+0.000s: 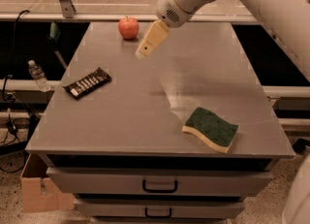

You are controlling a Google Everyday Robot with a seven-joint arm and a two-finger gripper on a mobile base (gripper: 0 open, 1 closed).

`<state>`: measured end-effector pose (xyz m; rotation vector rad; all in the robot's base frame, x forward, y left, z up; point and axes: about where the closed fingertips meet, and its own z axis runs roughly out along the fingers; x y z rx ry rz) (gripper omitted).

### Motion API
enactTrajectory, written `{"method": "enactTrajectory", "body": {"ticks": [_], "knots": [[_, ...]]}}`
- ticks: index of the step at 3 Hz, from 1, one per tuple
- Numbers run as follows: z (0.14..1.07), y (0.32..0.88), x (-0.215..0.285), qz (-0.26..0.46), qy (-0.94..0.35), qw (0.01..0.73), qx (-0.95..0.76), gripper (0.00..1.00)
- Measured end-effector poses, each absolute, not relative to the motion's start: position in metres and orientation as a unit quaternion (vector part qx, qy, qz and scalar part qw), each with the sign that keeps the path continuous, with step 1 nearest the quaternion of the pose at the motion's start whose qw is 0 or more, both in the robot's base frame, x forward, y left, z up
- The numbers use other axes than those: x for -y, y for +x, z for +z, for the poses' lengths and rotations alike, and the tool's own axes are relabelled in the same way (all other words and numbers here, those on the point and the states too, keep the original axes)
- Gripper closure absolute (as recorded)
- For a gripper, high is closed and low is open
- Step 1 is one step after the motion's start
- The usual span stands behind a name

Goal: Pick apple

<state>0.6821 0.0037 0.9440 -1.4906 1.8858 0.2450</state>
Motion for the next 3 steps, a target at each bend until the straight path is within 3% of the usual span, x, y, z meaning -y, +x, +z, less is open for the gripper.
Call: {"method": "enactTrajectory", "body": {"ticks": [1, 3], "knots": [[0.94, 0.701, -0.011, 0.091, -0.555, 0.375, -0.737, 0.0], [0.913, 0.789, -0.043, 0.136, -0.444, 0.467, -0.753, 0.0]]}}
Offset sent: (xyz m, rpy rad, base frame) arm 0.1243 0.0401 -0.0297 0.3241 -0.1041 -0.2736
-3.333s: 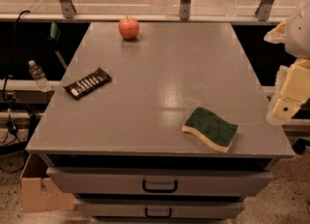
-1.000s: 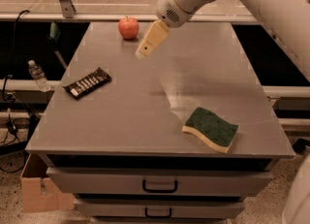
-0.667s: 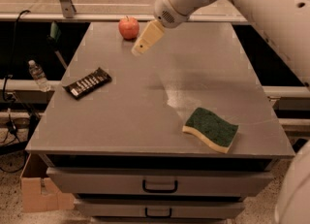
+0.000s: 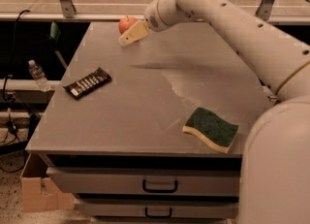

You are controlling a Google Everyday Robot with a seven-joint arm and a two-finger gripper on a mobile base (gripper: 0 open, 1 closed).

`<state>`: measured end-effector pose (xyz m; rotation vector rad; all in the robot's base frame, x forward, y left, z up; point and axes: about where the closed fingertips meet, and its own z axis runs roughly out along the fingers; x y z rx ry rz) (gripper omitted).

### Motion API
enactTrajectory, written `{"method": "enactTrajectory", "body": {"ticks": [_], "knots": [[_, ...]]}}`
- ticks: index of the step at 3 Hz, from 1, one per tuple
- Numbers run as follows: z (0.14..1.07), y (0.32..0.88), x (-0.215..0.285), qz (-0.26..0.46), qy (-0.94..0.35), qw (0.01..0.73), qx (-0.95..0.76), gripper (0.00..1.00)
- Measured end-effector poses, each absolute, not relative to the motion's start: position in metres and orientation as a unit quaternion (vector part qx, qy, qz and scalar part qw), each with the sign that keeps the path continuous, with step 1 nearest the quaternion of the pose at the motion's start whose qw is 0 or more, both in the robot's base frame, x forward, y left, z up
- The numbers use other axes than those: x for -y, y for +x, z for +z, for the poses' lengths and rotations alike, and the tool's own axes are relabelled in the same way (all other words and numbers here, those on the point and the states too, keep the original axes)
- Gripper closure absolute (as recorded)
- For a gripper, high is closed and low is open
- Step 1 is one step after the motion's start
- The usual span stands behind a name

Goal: Pick apple

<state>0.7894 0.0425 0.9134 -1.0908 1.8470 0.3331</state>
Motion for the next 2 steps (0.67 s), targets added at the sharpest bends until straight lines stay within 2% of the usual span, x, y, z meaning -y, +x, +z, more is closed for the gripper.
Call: {"method": "enactTrajectory", "body": {"ticks": [2], "knots": [[0.897, 0.86, -0.074, 0.192, -0.38, 0.517, -0.743, 0.0]]}}
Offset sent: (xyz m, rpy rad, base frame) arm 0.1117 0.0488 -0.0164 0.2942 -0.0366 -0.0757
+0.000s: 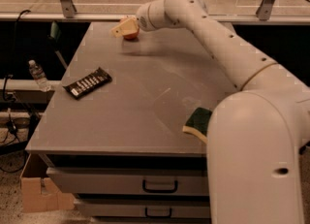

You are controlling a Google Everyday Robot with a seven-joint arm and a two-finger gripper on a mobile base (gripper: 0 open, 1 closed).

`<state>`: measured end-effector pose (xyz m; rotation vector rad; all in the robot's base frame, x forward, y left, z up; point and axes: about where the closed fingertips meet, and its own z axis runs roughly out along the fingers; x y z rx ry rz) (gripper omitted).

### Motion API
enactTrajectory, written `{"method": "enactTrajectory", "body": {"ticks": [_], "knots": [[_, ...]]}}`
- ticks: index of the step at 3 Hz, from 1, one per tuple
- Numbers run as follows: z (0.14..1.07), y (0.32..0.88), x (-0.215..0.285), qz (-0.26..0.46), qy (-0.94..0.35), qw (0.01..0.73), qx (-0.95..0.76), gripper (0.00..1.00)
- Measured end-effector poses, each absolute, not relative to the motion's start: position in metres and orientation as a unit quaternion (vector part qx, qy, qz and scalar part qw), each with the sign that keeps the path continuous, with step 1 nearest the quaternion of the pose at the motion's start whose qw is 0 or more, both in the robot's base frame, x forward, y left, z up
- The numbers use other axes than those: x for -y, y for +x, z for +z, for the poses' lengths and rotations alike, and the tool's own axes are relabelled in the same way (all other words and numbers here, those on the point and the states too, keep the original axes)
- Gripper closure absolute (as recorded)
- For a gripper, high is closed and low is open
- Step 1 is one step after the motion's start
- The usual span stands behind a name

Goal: Pick apple

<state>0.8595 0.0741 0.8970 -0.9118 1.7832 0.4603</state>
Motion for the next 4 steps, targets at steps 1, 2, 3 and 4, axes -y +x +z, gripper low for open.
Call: {"method": "enactTrajectory", "body": {"ticks": [1, 2, 3, 4], "knots": [[0.886, 0.882, -0.082, 0.206, -0.358, 0.526, -0.744, 0.0], [0.871, 0.894, -0.089, 0.214, -0.343, 0.52, -0.752, 0.18], [0.859, 0.898, -0.088, 0.216, -0.329, 0.515, -0.762, 0.41], [0.856, 0.896, -0.079, 0.212, -0.318, 0.516, -0.767, 0.65]]}}
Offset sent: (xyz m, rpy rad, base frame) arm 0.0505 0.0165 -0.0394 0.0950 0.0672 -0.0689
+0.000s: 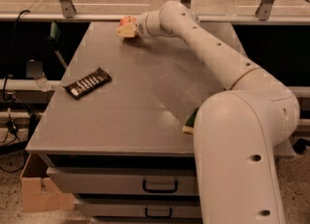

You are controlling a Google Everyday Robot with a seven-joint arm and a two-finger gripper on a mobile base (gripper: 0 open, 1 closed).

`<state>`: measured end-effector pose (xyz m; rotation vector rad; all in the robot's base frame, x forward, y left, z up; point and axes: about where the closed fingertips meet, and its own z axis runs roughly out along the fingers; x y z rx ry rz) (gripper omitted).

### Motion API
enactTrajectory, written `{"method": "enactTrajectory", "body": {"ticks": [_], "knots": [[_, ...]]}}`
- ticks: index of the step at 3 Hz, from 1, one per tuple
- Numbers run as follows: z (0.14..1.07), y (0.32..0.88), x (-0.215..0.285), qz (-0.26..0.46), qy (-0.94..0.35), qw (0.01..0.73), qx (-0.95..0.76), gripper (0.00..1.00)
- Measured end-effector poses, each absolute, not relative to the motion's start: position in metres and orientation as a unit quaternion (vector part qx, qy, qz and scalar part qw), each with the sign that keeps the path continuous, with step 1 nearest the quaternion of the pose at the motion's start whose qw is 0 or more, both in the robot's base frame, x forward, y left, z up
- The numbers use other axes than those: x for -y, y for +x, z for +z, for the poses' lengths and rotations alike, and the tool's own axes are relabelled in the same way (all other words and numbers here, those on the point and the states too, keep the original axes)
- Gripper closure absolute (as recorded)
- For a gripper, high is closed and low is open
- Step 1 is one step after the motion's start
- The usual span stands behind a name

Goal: Pick apple

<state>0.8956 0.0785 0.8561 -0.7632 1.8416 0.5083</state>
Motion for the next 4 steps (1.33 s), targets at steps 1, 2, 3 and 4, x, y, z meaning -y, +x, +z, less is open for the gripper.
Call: {"method": "enactTrajectory", "body": {"ticks": [1, 2, 3, 4], "knots": [[0.872, 0.885, -0.072, 0.221, -0.319, 0.528, -0.756, 0.87], [0.919, 0.863, -0.069, 0.251, -0.345, 0.547, -0.721, 1.0], [0.963, 0.824, -0.071, 0.277, -0.417, 0.55, -0.668, 1.0], [0.967, 0.786, -0.06, 0.294, -0.475, 0.528, -0.64, 1.0]]}}
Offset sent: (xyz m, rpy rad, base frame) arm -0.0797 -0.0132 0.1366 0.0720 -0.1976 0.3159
